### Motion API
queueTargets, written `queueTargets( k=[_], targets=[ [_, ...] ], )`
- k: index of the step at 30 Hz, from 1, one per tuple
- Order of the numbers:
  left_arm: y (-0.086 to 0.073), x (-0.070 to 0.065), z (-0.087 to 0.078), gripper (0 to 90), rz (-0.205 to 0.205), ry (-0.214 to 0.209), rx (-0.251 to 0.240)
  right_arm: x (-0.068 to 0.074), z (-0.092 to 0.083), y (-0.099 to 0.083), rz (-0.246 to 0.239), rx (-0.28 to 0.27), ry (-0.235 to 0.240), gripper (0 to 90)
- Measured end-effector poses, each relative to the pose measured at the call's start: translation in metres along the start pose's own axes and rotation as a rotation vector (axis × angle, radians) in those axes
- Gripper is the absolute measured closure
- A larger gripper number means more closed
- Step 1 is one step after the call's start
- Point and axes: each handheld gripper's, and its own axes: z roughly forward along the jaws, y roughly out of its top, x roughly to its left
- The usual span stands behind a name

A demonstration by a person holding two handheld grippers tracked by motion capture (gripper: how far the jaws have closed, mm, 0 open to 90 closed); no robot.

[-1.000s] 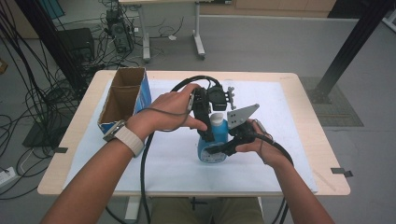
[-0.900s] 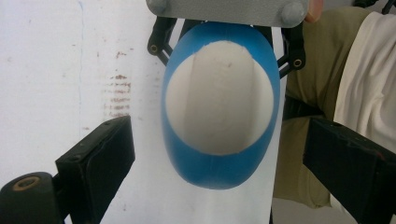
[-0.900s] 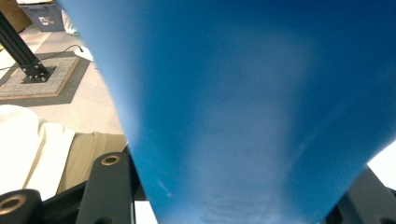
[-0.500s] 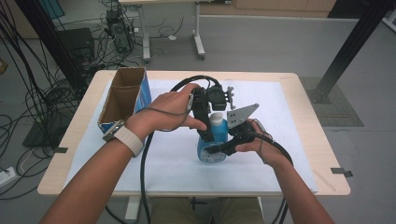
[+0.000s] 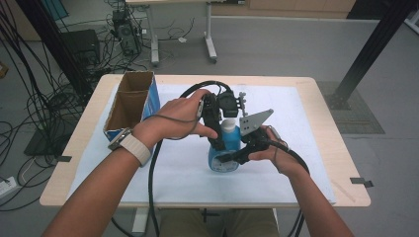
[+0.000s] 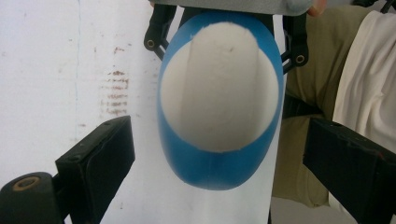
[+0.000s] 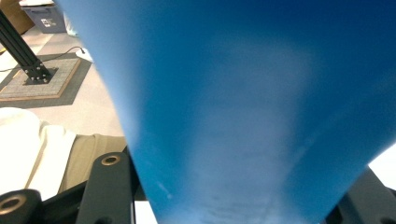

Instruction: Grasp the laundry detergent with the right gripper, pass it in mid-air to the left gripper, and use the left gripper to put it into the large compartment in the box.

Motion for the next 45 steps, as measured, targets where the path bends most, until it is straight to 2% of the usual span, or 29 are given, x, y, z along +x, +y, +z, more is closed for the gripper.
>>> queueTargets(
  k=[45],
  targets=[
    [-0.0023,-0.0007,0.0019,9.3,0.0,-0.003,-0.015,-0.0005,0.0043,-0.0014,0.002,0.006,0.005,43.0]
  ],
)
